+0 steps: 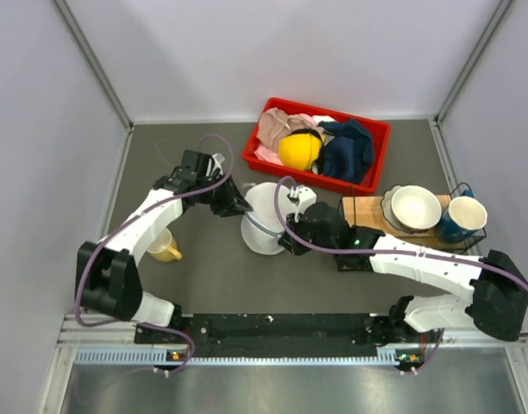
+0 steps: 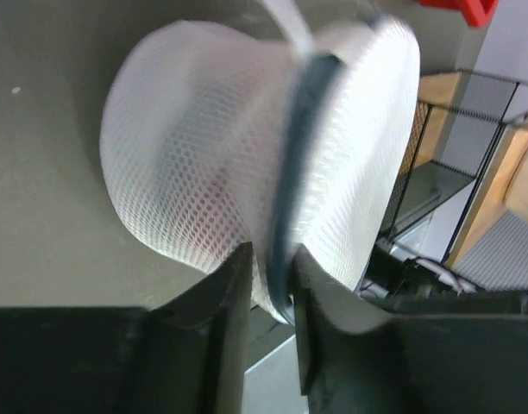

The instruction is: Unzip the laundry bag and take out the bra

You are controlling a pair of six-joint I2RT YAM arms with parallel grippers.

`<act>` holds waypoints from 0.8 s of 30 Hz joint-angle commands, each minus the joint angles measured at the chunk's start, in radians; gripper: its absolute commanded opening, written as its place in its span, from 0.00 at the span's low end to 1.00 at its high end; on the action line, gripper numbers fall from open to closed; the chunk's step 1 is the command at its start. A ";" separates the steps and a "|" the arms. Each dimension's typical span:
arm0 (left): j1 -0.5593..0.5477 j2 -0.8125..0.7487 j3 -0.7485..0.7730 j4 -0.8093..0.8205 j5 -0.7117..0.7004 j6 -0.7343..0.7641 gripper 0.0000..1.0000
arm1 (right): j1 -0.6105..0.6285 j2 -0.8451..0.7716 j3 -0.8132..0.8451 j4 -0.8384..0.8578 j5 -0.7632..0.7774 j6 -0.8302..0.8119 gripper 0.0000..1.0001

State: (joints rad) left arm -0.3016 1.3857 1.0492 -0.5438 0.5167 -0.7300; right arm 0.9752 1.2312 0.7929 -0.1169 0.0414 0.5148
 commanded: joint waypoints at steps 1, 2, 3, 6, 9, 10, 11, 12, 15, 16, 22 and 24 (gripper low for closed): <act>0.021 0.076 0.107 0.002 0.020 0.072 0.46 | 0.046 0.023 0.072 -0.015 -0.003 -0.010 0.00; 0.019 0.041 0.106 0.001 -0.006 0.069 0.70 | 0.046 0.037 0.089 -0.012 -0.006 -0.004 0.00; 0.019 0.020 0.104 -0.001 -0.021 0.069 0.80 | 0.048 0.045 0.094 -0.006 -0.005 0.001 0.00; 0.018 -0.088 0.101 -0.060 -0.117 0.069 0.99 | 0.048 0.077 0.108 0.013 -0.009 0.013 0.00; 0.018 -0.200 0.051 -0.090 -0.138 0.028 0.99 | 0.046 0.103 0.117 0.029 -0.026 0.024 0.00; 0.018 -0.229 0.004 -0.087 -0.133 -0.021 0.99 | 0.048 0.108 0.117 0.037 -0.029 0.030 0.00; 0.016 -0.282 -0.027 -0.076 -0.124 -0.048 0.99 | 0.046 0.111 0.118 0.045 -0.035 0.030 0.00; 0.015 -0.307 -0.060 -0.043 -0.107 -0.071 0.99 | 0.046 0.120 0.118 0.048 -0.037 0.031 0.00; 0.001 -0.369 -0.173 0.013 -0.089 -0.147 0.99 | 0.046 0.131 0.120 0.056 -0.037 0.031 0.00; -0.007 -0.373 -0.210 0.024 -0.089 -0.172 0.99 | 0.048 0.137 0.118 0.060 -0.037 0.030 0.00; -0.106 -0.327 -0.261 0.139 -0.086 -0.238 0.97 | 0.048 0.154 0.127 0.059 -0.037 0.024 0.00; -0.108 -0.284 -0.243 0.146 -0.106 -0.229 0.92 | 0.048 0.157 0.127 0.060 -0.058 0.024 0.00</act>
State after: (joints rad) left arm -0.3927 1.0657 0.7811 -0.5213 0.4255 -0.9207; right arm 1.0145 1.3838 0.8646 -0.0986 0.0036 0.5354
